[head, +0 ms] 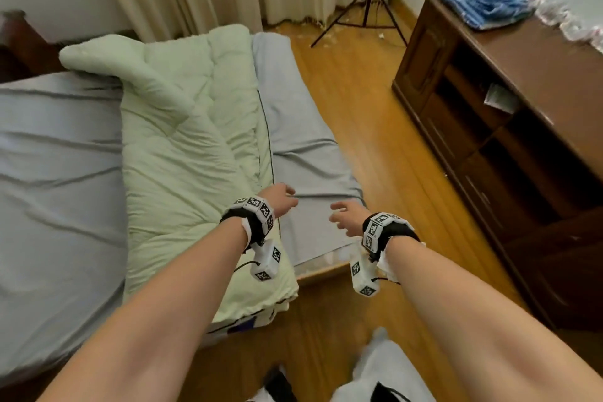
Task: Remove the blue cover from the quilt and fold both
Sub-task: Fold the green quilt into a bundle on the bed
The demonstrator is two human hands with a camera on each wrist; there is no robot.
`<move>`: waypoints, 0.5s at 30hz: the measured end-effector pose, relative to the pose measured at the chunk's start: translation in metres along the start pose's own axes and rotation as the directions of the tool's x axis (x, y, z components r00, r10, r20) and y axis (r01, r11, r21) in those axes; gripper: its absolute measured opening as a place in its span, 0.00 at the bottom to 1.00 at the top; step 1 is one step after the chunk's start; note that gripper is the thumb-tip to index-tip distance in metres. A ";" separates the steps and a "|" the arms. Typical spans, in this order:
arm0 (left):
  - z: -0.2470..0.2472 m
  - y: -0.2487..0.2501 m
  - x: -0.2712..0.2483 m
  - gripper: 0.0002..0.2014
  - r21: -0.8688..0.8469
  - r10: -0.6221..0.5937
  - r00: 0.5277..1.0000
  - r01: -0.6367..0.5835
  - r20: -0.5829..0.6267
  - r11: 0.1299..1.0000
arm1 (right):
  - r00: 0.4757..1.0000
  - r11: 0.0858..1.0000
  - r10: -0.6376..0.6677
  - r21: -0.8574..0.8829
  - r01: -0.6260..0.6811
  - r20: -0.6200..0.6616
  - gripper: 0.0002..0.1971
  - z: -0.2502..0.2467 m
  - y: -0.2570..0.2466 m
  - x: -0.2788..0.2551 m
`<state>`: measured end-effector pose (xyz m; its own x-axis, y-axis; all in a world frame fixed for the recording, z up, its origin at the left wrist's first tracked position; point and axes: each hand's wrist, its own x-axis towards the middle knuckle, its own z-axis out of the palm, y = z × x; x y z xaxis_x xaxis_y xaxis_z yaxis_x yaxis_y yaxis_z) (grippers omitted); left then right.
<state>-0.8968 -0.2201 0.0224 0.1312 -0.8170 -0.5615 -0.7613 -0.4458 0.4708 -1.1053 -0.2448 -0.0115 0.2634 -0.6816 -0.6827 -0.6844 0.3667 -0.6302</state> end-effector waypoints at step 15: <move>0.021 0.367 0.130 0.22 0.213 0.124 0.989 -0.105 -0.076 0.971 | 0.977 0.925 -0.207 -0.335 0.181 -0.043 0.23 -0.411 0.022 0.061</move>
<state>-1.1728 -0.4821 0.1085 0.0835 -0.8913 -0.4456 -0.8886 -0.2690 0.3715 -1.3841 -0.5385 0.0850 0.3695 -0.7694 -0.5211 -0.8131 0.0038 -0.5821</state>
